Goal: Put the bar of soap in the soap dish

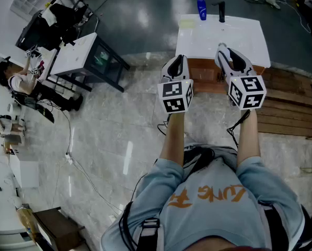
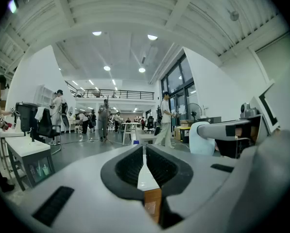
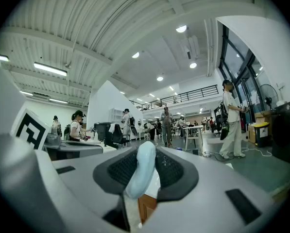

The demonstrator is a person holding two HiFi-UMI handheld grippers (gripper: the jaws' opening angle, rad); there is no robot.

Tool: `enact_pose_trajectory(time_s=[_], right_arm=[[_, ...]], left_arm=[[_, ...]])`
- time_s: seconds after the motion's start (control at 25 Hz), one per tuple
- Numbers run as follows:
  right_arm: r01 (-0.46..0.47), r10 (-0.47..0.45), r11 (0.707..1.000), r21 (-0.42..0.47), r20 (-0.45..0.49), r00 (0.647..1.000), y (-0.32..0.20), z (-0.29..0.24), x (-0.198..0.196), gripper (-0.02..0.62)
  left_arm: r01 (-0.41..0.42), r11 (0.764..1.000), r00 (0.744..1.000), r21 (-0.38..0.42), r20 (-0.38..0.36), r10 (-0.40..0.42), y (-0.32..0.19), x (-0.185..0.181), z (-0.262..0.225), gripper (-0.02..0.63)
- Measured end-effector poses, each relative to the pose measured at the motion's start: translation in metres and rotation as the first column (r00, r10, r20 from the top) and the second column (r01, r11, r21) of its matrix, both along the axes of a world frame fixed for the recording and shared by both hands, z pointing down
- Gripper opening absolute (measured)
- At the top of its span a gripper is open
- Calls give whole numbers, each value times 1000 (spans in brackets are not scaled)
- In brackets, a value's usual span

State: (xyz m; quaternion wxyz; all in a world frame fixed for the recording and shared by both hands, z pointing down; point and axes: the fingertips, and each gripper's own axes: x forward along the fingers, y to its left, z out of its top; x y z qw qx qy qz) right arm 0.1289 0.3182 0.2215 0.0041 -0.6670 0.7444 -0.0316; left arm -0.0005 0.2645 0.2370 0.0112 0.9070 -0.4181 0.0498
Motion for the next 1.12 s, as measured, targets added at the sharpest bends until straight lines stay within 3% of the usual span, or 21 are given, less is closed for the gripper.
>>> enact_pose_trajectory(time_s=[0.64,1.12], right_arm=[[-13,5,997,72,111,994,-8,-24,32,133],[-32,23,997,73,120,993,-72,-12,54,133]], left_arm=[[-8,1000,1000,21,15,7,-14,15,-18,40],[-6,1000,1000,-13,14,6,-93,28,2,40]])
